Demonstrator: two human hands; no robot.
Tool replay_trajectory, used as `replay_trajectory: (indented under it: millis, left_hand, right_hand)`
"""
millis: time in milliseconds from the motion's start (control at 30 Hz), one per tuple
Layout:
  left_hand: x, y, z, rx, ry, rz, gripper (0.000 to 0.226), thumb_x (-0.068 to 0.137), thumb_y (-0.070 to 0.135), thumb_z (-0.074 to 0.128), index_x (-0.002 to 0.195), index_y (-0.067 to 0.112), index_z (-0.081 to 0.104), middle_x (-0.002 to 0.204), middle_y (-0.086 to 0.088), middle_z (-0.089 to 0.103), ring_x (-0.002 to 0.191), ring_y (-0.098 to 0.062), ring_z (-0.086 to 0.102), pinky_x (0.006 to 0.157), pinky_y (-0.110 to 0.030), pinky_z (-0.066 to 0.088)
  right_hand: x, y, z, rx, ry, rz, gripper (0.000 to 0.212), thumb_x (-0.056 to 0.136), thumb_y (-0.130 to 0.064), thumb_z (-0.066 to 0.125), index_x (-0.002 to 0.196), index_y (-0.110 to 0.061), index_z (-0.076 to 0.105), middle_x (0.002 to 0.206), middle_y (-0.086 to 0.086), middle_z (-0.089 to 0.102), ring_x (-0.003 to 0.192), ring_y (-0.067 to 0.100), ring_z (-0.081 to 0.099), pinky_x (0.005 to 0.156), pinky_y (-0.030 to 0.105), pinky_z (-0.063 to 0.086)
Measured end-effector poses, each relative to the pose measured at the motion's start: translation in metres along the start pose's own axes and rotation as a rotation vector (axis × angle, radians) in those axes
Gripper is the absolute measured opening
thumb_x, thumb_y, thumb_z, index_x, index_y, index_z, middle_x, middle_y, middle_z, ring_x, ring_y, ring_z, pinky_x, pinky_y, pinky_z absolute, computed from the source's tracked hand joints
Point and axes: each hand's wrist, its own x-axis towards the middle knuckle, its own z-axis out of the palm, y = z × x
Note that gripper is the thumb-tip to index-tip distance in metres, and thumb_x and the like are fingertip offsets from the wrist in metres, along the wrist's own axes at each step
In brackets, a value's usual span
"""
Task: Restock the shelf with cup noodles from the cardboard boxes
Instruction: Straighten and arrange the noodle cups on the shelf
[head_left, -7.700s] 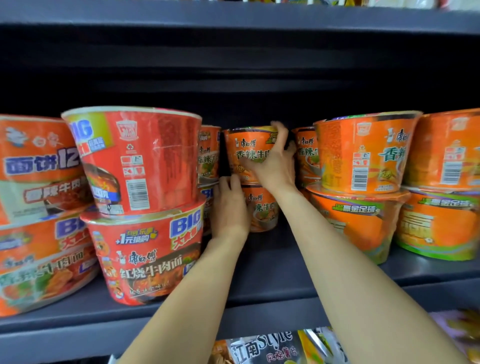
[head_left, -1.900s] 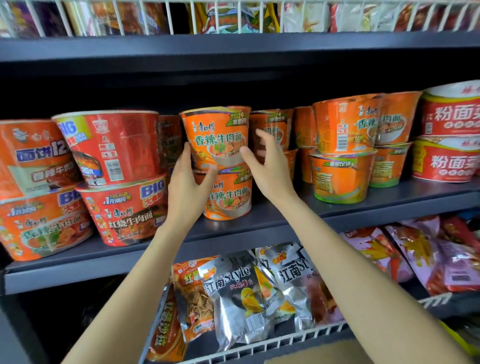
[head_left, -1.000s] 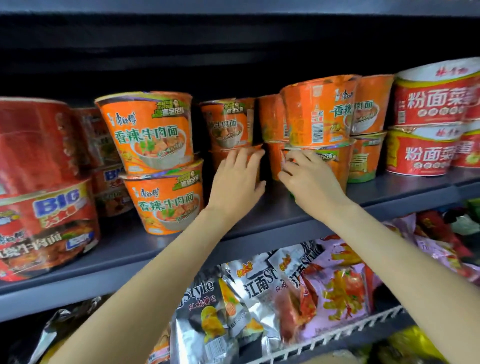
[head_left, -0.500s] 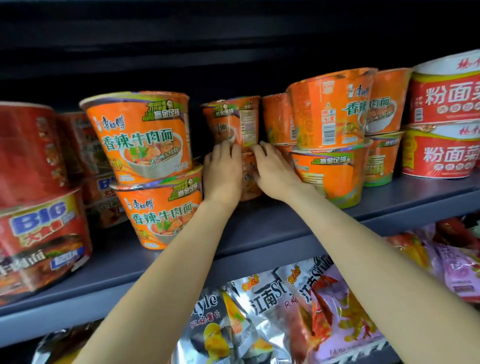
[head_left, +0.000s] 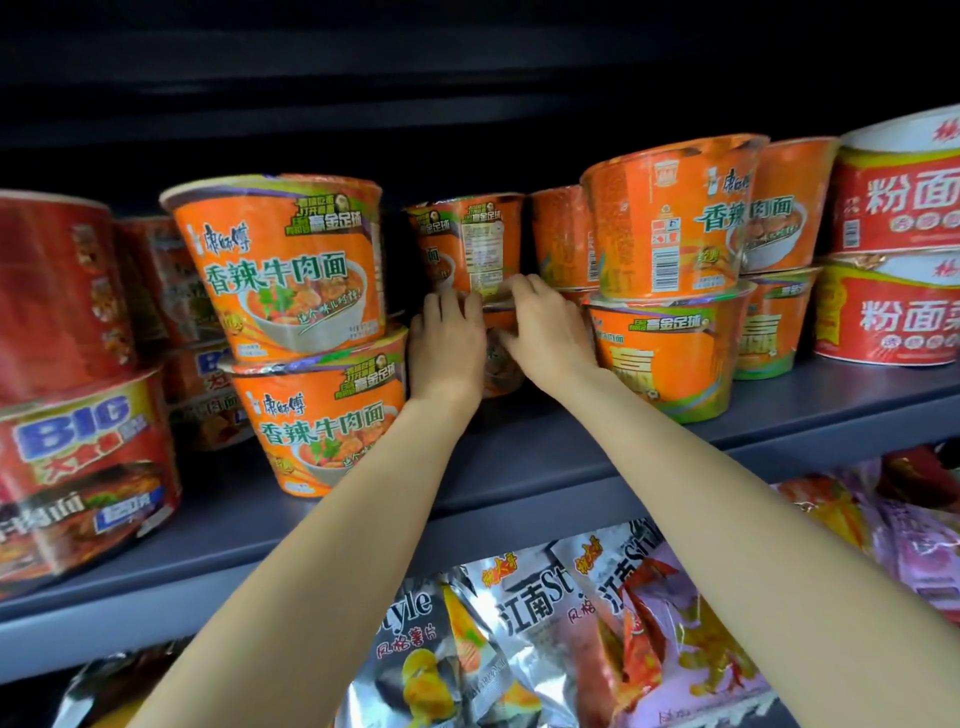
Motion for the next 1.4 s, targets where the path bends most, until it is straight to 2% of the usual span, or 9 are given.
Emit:
replay_trajectory:
  millis: [100, 333, 467, 767, 900, 1033, 1167, 1300, 1400]
  left_hand:
    - [0.004, 0.002, 0.002, 0.086, 0.02, -0.005, 0.056, 0.052, 0.014, 0.086, 0.105, 0.012, 0.066, 0.105, -0.014, 0.065, 0.092, -0.03, 0.064, 0.07, -0.035, 0.053]
    - [0.005, 0.005, -0.002, 0.037, 0.016, -0.036, 0.054, 0.079, 0.008, 0.068, 0.129, 0.008, 0.047, 0.134, -0.019, 0.047, 0.122, -0.034, 0.047, 0.09, -0.04, 0.045]
    - [0.005, 0.001, -0.002, -0.156, -0.077, 0.044, 0.063, 0.083, 0.008, 0.063, 0.139, 0.012, 0.035, 0.144, -0.013, 0.034, 0.134, -0.032, 0.027, 0.091, -0.04, 0.043]
    - [0.005, 0.003, -0.004, -0.357, -0.046, -0.105, 0.045, 0.091, 0.01, 0.048, 0.135, 0.002, 0.04, 0.145, -0.018, 0.032, 0.13, -0.033, 0.031, 0.102, -0.039, 0.035]
    - [0.004, 0.006, -0.01, -0.468, -0.009, -0.164, 0.054, 0.09, 0.011, 0.052, 0.139, 0.003, 0.033, 0.144, -0.019, 0.03, 0.131, -0.034, 0.03, 0.103, -0.039, 0.033]
    - [0.005, 0.006, -0.01, -0.408, -0.007, -0.165, 0.068, 0.083, 0.009, 0.063, 0.142, 0.003, 0.029, 0.144, -0.02, 0.029, 0.131, -0.036, 0.029, 0.103, -0.04, 0.034]
    - [0.005, 0.004, -0.009, -0.35, -0.015, -0.165, 0.052, 0.084, 0.007, 0.062, 0.13, -0.003, 0.041, 0.137, -0.024, 0.038, 0.125, -0.039, 0.035, 0.095, -0.045, 0.042]
    - [0.006, 0.004, -0.01, -0.312, -0.069, -0.147, 0.057, 0.083, 0.008, 0.062, 0.133, 0.0, 0.036, 0.139, -0.02, 0.033, 0.128, -0.036, 0.031, 0.097, -0.04, 0.037]
    - [0.007, 0.005, -0.009, -0.405, 0.065, -0.153, 0.052, 0.083, 0.016, 0.064, 0.126, -0.002, 0.041, 0.132, -0.021, 0.04, 0.12, -0.036, 0.038, 0.097, -0.038, 0.037]
  right_hand:
    - [-0.004, 0.007, -0.004, 0.159, 0.032, 0.032, 0.042, 0.089, 0.0, 0.055, 0.129, -0.01, 0.051, 0.128, 0.01, 0.056, 0.112, 0.028, 0.056, 0.091, 0.033, 0.046]
    - [-0.002, 0.005, -0.007, 0.183, -0.02, 0.036, 0.043, 0.089, 0.0, 0.053, 0.131, -0.009, 0.049, 0.13, 0.012, 0.056, 0.114, 0.03, 0.057, 0.095, 0.039, 0.049]
    - [-0.006, 0.002, 0.002, 0.064, -0.128, 0.029, 0.058, 0.085, 0.004, 0.058, 0.138, -0.009, 0.039, 0.141, 0.012, 0.04, 0.122, 0.031, 0.049, 0.098, 0.038, 0.045]
    - [-0.006, -0.001, 0.0, 0.077, -0.167, 0.046, 0.057, 0.086, -0.001, 0.059, 0.138, -0.007, 0.038, 0.136, 0.016, 0.048, 0.116, 0.034, 0.055, 0.094, 0.041, 0.048]
    - [0.006, -0.014, -0.012, 0.146, 0.025, 0.044, 0.059, 0.089, -0.002, 0.053, 0.144, -0.014, 0.033, 0.143, 0.015, 0.038, 0.125, 0.031, 0.045, 0.099, 0.035, 0.04]
    - [0.034, -0.024, -0.02, 0.027, 0.183, -0.059, 0.061, 0.095, -0.017, 0.05, 0.148, -0.033, 0.025, 0.155, 0.017, 0.012, 0.134, 0.039, 0.028, 0.103, 0.043, 0.037]
    - [0.063, -0.035, -0.017, -0.119, 0.107, -0.037, 0.055, 0.095, -0.041, 0.05, 0.145, -0.038, 0.028, 0.153, 0.018, 0.017, 0.132, 0.043, 0.028, 0.101, 0.049, 0.037]
    - [0.071, -0.026, -0.015, -0.029, 0.13, 0.026, 0.051, 0.092, -0.025, 0.059, 0.137, -0.029, 0.037, 0.147, 0.016, 0.026, 0.124, 0.041, 0.041, 0.088, 0.042, 0.046]
    - [0.069, -0.017, -0.025, 0.043, 0.169, 0.096, 0.048, 0.09, -0.009, 0.057, 0.134, -0.022, 0.041, 0.149, 0.018, 0.022, 0.12, 0.041, 0.047, 0.091, 0.041, 0.045]
